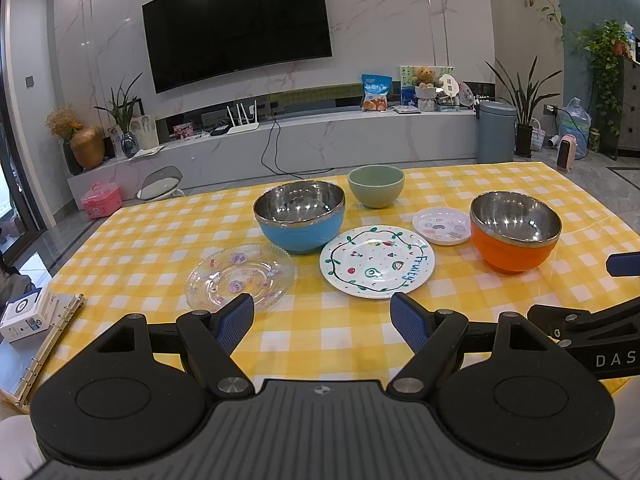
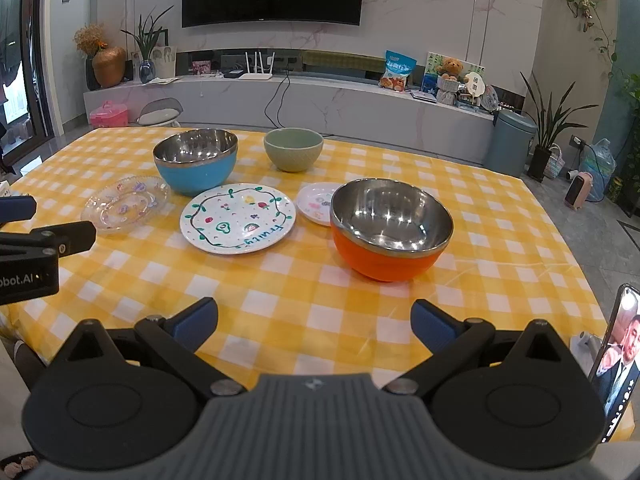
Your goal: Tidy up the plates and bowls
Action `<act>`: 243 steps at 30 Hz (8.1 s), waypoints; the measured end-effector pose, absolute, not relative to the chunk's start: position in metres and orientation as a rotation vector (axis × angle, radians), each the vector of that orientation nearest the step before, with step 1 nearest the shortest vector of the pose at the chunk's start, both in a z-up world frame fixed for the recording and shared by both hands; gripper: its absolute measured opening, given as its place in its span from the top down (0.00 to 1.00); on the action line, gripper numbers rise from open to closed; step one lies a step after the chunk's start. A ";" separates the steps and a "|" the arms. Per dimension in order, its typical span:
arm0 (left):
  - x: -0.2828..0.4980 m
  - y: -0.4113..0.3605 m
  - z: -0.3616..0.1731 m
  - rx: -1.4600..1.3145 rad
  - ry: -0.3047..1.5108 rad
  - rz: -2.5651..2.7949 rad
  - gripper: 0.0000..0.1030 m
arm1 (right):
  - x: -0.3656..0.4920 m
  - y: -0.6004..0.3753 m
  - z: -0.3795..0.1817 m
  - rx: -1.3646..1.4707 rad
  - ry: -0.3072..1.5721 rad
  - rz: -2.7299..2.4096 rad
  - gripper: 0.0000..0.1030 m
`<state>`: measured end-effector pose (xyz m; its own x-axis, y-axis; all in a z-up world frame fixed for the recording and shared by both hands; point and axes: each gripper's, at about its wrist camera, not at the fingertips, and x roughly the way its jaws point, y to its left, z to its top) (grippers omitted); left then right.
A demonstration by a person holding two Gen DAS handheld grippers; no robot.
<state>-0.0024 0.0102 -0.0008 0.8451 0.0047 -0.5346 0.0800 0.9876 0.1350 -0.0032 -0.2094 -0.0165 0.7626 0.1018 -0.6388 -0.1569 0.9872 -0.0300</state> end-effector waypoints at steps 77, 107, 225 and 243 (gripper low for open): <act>0.157 -0.089 -0.019 -0.148 0.873 -0.244 0.90 | 0.162 -0.324 -0.046 0.393 0.969 -0.001 0.89; 0.052 0.063 -0.008 -0.263 0.931 -0.006 0.93 | 0.083 -0.191 -0.047 0.422 1.071 0.458 0.85; 0.249 0.115 -0.016 -0.212 0.898 -0.012 0.90 | 0.287 -0.080 -0.030 0.272 0.916 0.193 0.92; 0.103 0.103 0.069 -0.250 0.819 -0.050 0.89 | 0.123 -0.126 0.047 0.452 0.849 0.244 0.93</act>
